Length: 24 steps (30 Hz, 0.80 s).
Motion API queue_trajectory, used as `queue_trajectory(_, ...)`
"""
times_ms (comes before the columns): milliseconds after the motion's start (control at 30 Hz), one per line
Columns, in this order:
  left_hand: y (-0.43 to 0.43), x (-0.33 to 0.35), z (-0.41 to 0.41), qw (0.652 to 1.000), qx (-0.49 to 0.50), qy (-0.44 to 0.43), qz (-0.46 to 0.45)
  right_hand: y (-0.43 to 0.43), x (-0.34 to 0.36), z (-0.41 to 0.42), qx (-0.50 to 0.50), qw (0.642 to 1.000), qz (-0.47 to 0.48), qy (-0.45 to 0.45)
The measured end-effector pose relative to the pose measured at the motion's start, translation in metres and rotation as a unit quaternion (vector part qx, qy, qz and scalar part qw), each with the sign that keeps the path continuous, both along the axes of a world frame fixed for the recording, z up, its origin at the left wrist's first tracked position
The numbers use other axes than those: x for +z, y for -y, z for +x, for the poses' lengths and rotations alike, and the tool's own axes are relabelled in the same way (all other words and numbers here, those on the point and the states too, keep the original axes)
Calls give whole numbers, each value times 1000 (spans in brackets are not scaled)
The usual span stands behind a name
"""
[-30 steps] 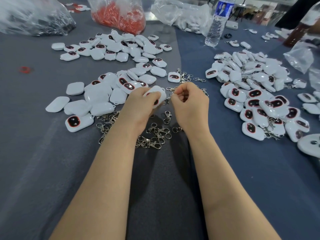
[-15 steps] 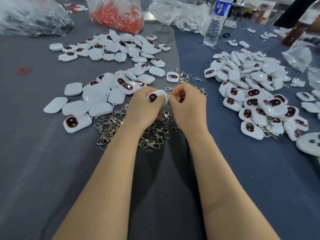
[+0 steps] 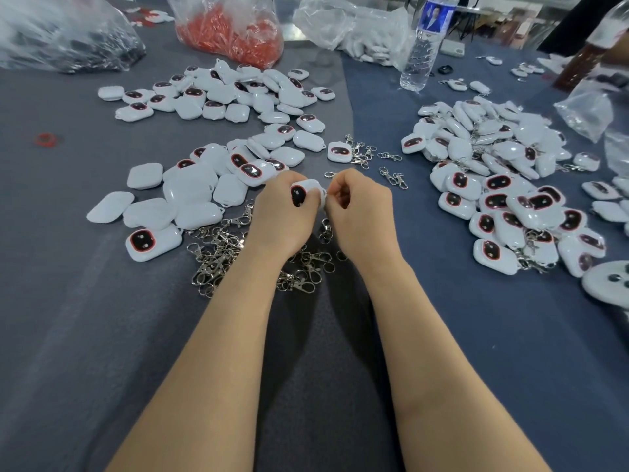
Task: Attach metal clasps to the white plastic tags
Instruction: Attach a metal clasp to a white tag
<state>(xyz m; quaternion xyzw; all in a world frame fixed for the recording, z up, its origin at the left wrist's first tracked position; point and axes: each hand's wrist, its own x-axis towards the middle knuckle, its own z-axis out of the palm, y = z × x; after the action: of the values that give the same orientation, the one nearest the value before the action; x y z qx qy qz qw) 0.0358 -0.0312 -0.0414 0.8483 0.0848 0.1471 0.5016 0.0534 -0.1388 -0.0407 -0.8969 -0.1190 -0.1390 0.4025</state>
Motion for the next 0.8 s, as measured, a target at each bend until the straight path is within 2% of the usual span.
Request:
queue_trajectory(167,1,-1,-5,997,-7,19,81,0,-1,1,14,999,-48,-12)
queue_trajectory(267,2,5,-6,997,-23,51,57,3,3,0,14,1000,17,11)
queue_trajectory(300,2,7,-4,998,-19,54,1,3,5,-1,15,998,65,19)
queue_trajectory(367,3,13,-4,984,-16,28,-178,4,9,-2,28,986,162,7)
queue_trajectory(433,3,17,-4,933,-37,-19,-356,2,12,-1,42,981,189,-13)
queue_trajectory(500,2,21,-5,860,-63,-58,-503,0,11,-1,46,983,179,-18)
queue_trajectory(567,-1,22,-6,807,-93,-89,-577,-1,12,-2,38,980,197,-10)
queue_trajectory(667,-6,22,-6,775,-128,-125,-606,-2,13,-4,33,979,201,23)
queue_trajectory(700,-5,22,-6,776,-121,-123,-607,-2,12,-5,36,983,178,38)
queue_trajectory(733,-5,22,-5,791,-100,-112,-593,-2,12,-5,39,988,138,54)
queue_trajectory(767,-4,21,-4,829,-66,-93,-548,-2,10,-5,41,993,89,65)
queue_trajectory(800,-3,21,-4,884,-27,-70,-461,-2,9,-5,41,996,46,68)
